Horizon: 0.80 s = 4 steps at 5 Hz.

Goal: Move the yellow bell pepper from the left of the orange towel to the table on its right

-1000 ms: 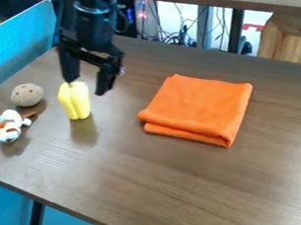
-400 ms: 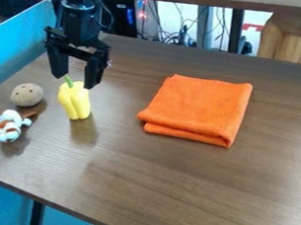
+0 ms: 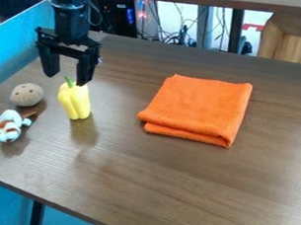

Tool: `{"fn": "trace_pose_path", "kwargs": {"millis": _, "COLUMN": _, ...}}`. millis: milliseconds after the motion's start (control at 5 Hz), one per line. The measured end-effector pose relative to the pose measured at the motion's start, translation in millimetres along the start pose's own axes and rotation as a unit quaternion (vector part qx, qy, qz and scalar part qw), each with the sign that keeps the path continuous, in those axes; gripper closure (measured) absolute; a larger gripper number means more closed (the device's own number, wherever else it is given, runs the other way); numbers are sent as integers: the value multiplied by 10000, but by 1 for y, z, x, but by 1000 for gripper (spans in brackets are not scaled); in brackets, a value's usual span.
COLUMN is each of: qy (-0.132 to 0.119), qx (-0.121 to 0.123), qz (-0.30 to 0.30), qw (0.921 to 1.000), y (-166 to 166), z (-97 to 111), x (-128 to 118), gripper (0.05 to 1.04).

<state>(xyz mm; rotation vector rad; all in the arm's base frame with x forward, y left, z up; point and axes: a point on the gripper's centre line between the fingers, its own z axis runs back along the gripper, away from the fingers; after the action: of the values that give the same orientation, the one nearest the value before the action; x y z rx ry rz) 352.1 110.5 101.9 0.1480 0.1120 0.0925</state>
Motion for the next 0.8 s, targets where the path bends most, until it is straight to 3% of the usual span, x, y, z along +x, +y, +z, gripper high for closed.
{"fn": "trace_pose_path", "kwargs": {"millis": 400, "qy": 165, "qx": -261, "qz": -59, "qw": 9995, "y": 3, "z": -15, "x": 3, "gripper": 82}}
{"fn": "trace_pose_path", "kwargs": {"millis": 800, "qy": 169, "qx": -385, "qz": -99, "qw": 9991, "y": -1, "z": -19, "x": 10, "gripper": 82}}
